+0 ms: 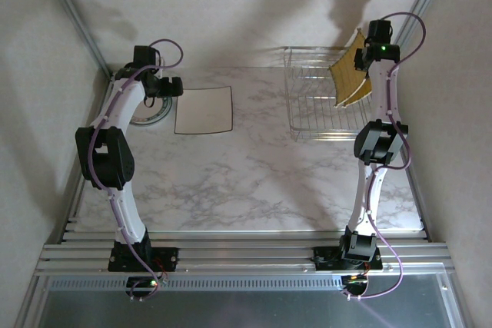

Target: Unload the plates from the dish rack

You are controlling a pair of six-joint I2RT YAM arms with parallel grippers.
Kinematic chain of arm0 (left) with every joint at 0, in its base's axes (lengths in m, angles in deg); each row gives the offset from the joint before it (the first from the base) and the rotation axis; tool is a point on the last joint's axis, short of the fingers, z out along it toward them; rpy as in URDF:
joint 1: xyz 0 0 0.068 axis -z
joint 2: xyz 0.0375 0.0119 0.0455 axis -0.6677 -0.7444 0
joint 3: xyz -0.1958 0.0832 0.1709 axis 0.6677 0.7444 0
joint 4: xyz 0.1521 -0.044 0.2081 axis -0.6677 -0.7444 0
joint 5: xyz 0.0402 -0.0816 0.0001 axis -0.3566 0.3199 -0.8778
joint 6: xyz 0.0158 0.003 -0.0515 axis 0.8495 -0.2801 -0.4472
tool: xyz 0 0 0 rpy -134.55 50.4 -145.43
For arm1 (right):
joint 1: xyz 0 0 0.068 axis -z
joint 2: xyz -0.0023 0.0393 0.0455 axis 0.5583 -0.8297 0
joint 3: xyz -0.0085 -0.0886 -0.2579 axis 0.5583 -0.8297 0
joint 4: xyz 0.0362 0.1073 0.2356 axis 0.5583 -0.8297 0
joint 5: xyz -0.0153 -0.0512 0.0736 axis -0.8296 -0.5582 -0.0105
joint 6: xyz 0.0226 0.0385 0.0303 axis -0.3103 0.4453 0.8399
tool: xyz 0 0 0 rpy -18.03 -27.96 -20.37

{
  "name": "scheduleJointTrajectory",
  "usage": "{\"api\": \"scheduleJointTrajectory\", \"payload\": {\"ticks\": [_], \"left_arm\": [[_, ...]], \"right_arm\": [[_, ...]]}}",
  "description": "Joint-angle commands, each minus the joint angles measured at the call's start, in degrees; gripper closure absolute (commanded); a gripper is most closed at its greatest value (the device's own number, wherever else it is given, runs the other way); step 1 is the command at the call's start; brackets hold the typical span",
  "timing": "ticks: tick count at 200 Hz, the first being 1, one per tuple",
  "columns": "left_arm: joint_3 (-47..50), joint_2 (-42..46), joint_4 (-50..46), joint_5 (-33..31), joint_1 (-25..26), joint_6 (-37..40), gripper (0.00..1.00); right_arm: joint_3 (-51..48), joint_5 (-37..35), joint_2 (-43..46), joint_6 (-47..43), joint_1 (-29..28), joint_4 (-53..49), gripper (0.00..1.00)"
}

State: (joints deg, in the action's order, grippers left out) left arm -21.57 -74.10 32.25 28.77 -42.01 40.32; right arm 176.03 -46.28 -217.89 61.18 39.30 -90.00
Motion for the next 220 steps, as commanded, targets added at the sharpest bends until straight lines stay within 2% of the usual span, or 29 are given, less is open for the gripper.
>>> {"api": "scheduleJointTrajectory", "payload": {"ticks": [1, 64, 220], "left_arm": [[-1.57, 0.44, -0.48, -0.54, -0.32, -0.22, 0.0], [-1.92, 0.72, -0.82, -0.56, -0.2, -0.39, 0.0], [-0.51, 3.15, -9.34, -3.06, 1.43, 0.18, 0.01]], "right_arm": [[1.48, -0.36, -1.06, 0.29, -0.11, 0.86, 0.82], [1.07, -0.72, 0.18, 0.95, -0.1, 0.25, 1.0], [-3.44, -6.54, 13.36, 0.73, -3.24, 0.19, 1.0]]}}
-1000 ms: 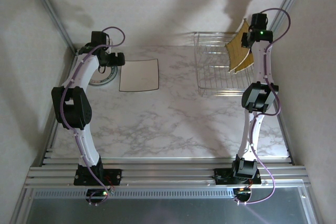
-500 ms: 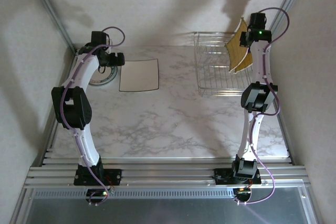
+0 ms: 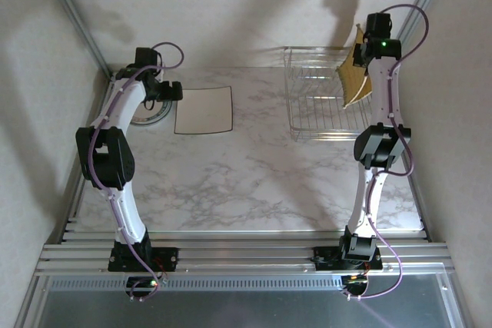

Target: Unload the plates from the dish rack

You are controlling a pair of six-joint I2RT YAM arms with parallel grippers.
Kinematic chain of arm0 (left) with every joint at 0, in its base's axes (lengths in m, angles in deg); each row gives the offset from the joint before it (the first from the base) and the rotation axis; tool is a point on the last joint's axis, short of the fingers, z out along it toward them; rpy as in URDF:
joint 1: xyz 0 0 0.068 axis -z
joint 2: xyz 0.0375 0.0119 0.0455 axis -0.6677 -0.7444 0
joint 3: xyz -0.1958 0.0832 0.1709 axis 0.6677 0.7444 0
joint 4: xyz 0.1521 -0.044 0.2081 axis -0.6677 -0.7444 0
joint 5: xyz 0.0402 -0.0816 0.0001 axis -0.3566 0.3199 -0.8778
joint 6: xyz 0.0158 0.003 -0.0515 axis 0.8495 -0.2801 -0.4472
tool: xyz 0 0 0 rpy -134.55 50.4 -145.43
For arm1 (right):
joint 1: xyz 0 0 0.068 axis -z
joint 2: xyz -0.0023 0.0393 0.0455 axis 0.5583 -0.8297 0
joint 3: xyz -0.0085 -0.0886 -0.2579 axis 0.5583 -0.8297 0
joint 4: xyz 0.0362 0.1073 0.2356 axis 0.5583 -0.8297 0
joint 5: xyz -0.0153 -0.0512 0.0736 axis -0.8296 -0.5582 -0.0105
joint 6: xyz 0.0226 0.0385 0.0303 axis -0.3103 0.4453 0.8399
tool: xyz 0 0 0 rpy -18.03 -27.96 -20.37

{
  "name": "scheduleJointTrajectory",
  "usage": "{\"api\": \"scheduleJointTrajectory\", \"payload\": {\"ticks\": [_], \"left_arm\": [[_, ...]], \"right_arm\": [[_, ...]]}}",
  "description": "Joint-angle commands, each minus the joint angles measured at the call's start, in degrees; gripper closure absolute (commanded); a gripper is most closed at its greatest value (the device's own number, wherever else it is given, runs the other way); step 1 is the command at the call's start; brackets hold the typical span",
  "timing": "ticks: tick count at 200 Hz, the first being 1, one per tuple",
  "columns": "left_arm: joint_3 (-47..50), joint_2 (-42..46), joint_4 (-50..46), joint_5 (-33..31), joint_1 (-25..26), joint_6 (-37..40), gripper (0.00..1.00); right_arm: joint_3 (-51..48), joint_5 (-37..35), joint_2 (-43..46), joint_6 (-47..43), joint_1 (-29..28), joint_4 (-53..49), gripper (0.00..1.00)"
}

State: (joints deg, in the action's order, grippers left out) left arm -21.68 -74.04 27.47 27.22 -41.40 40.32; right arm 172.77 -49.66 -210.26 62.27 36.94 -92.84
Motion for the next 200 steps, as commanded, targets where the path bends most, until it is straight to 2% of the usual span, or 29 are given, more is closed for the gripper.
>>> {"api": "scheduleJointTrajectory", "payload": {"ticks": [1, 43, 131, 200], "left_arm": [[-0.41, 3.13, -4.65, -1.61, 0.87, 0.2, 0.01], [1.43, 5.43, -8.34, -3.28, 1.75, -0.21, 0.01], [12.41, 14.06, -4.53, -3.63, 3.66, -1.82, 0.0], [15.76, 16.52, -3.25, -3.99, 4.95, -2.09, 0.0]], "right_arm": [[-0.27, -3.15, 5.81, -0.36, -0.93, 3.02, 1.0], [-2.46, -4.5, 9.56, -1.15, -2.53, 3.9, 1.0], [-2.73, -9.33, 17.6, -2.89, -10.21, 1.36, 1.0], [-7.3, -5.08, 24.71, 1.02, -15.41, -0.75, 1.0]]}}
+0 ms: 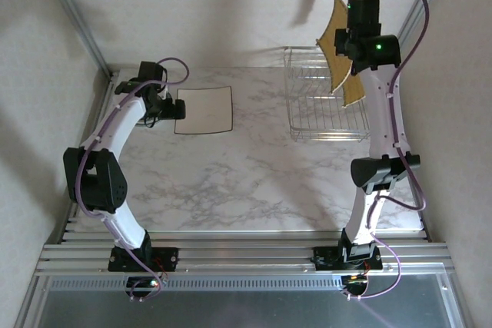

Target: Unload the plates from the dish rack

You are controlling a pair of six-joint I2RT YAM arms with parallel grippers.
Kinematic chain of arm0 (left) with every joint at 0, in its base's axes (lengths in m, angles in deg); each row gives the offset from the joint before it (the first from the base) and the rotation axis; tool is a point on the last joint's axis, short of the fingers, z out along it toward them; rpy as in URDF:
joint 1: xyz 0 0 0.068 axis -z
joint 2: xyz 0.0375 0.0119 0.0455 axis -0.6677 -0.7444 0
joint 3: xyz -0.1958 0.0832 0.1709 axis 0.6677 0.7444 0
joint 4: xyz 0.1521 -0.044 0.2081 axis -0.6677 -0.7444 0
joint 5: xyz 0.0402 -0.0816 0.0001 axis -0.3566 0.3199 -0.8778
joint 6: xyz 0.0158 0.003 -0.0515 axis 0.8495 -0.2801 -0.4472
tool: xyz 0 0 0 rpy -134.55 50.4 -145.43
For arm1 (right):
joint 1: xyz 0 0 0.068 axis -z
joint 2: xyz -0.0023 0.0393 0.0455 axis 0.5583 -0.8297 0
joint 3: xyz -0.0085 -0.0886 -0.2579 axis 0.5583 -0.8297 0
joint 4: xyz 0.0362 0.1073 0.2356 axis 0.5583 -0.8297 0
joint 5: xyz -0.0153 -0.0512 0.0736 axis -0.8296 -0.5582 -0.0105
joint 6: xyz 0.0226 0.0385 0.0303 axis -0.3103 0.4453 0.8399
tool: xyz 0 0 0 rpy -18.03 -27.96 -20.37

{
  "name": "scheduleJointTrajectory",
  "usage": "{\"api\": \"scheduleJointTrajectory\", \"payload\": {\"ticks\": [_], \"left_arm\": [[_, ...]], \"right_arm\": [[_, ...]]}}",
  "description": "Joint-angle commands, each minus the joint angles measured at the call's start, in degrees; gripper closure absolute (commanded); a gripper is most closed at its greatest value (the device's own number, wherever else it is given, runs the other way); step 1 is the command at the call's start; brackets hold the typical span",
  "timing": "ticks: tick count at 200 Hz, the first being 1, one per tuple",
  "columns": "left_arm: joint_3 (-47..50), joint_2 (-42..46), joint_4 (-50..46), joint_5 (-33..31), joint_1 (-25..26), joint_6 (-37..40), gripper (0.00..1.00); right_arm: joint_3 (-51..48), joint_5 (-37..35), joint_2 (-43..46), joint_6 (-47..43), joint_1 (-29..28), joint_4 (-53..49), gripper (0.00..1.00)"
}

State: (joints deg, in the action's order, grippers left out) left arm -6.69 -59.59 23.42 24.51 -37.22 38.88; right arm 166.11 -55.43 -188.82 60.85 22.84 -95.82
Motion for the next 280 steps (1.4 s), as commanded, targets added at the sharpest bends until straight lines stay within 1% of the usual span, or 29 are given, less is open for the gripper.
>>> {"api": "scheduleJointTrajectory", "payload": {"ticks": [1, 30, 60, 101, 136, 148, 164, 193, 237, 256, 267, 280], "left_arm": [[0.77, 2.09, 0.79, -1.29, 0.83, -0.63, 0.0], [0.97, 2.01, 1.15, -1.43, 1.2, -0.79, 0.01], [0.52, 1.66, 1.36, -1.46, 1.58, -0.97, 0.01], [0.21, 1.57, 1.82, -1.13, 1.92, -1.14, 0.0], [0.3, 1.35, 2.16, -1.11, 2.17, -1.23, 0.01], [0.35, 1.46, 2.5, -0.86, 2.26, -1.21, 0.0], [0.46, 1.57, 2.88, -0.42, 2.32, -1.23, 0.0], [0.74, 1.74, 3.08, -0.32, 2.54, -1.06, 0.0], [1.37, 1.77, 3.83, -0.24, 2.55, -0.88, 0.0], [1.38, 1.79, 4.24, 0.24, 2.59, -0.92, 0.01], [1.47, 1.91, 4.4, 0.53, 2.54, -0.97, 0.0], [1.38, 1.99, 4.48, 0.89, 2.6, -0.96, 0.0]], "right_arm": [[-0.64, 0.82, 3.3, 2.5, -1.39, 2.16, 1.0], [-0.65, 4.55, 3.94, 4.83, -3.14, 0.9, 1.0], [-2.58, 11.27, 5.76, 8.63, -3.83, 1.54, 1.0], [-16.47, 21.6, 13.6, 15.53, -3.9, 11.13, 1.0], [-27.44, 30.4, 18.27, 22.04, -3.84, 19.17, 1.0], [-32.51, 33.81, 20.11, 24.79, -3.79, 23.74, 1.0], [-41.16, 39.66, 23.13, 28.85, -3.41, 32.45, 1.0], [-54.04, 46.37, 27.19, 37.27, -1.8, 46.1, 1.0], [-71.29, 50.46, 31.03, 50.5, 0.24, 65.81, 1.0], [-78.66, 51.97, 31.03, 56.64, 0.95, 76.64, 1.0], [-81.82, 52.99, 30.37, 59.58, 1.31, 82.6, 1.0], [-83.6, 54.04, 29.25, 61.42, 1.44, 85.79, 1.0]]}}
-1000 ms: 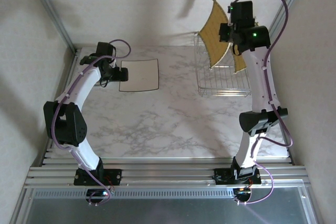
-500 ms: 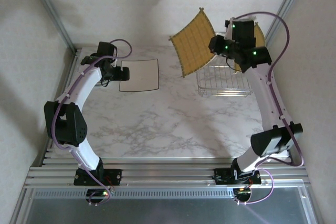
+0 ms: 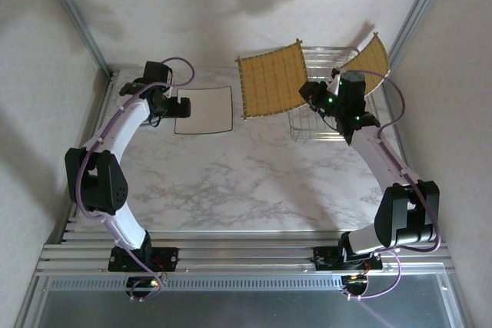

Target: Unload the plates from the dish rack

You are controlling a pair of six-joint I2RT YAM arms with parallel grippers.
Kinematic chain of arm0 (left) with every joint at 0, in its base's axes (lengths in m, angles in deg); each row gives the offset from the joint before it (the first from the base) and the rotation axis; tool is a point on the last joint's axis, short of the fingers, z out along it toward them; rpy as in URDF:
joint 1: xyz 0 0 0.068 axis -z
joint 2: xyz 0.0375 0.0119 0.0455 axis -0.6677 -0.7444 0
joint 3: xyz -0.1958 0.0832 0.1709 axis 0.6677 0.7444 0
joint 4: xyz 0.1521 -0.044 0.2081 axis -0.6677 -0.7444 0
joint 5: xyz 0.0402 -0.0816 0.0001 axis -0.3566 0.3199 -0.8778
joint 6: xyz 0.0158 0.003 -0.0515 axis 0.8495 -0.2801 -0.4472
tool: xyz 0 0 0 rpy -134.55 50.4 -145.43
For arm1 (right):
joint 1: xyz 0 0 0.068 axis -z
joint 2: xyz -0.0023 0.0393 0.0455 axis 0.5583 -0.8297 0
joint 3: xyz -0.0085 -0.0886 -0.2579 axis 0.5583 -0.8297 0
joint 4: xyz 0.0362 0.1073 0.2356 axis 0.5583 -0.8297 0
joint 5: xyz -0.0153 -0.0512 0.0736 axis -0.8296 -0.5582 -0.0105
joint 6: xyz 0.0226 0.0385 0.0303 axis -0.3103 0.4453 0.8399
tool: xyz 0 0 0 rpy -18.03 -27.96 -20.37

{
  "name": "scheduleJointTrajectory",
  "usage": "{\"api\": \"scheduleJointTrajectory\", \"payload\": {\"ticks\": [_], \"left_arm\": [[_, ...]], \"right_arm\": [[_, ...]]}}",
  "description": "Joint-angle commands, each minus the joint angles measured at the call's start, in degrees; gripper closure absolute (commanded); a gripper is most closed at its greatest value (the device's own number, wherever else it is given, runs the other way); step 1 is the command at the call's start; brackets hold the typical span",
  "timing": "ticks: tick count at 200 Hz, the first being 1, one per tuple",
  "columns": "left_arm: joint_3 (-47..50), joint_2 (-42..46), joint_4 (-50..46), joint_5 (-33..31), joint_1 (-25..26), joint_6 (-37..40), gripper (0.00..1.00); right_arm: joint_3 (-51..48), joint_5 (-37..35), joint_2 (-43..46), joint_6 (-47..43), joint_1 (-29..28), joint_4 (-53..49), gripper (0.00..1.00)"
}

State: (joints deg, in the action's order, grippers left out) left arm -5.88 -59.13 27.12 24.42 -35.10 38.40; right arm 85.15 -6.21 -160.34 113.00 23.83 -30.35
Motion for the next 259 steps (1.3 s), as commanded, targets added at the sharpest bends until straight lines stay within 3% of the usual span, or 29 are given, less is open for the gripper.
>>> {"api": "scheduleJointTrajectory", "payload": {"ticks": [1, 45, 78, 121, 145, 203, 259], "left_arm": [[0.58, 1.54, 0.79, 0.98, 0.45, -0.48, 0.0], [0.74, 2.58, 3.65, 4.32, 0.52, 0.33, 0.01], [2.46, 4.63, 14.03, 23.91, 0.36, -0.69, 0.0], [3.64, 2.28, 28.04, 44.5, 1.77, -8.21, 0.0], [6.71, 1.84, 40.62, 55.43, 2.04, -15.45, 0.01], [7.38, -3.24, 52.68, 59.25, 3.89, -23.95, 0.03], [7.79, -6.16, 54.94, 58.82, 3.95, -25.98, 0.13]], "right_arm": [[-2.73, 4.86, 0.65, 9.32, 0.45, 20.46, 1.0], [-4.82, 5.8, -0.71, 10.86, 0.41, 23.56, 1.0], [-5.5, 7.08, -1.65, 11.98, 0.27, 25.73, 1.0], [-4.83, 8.6, -3.61, 12.91, -0.71, 27.31, 1.0], [-3.26, 9.77, -4.74, 12.55, -1.24, 26.34, 1.0], [-0.89, 9.71, -7.1, 12.1, -3.73, 25.5, 1.0], [0.14, 10.57, -6.51, 11.18, -4.66, 24.68, 1.0]]}}
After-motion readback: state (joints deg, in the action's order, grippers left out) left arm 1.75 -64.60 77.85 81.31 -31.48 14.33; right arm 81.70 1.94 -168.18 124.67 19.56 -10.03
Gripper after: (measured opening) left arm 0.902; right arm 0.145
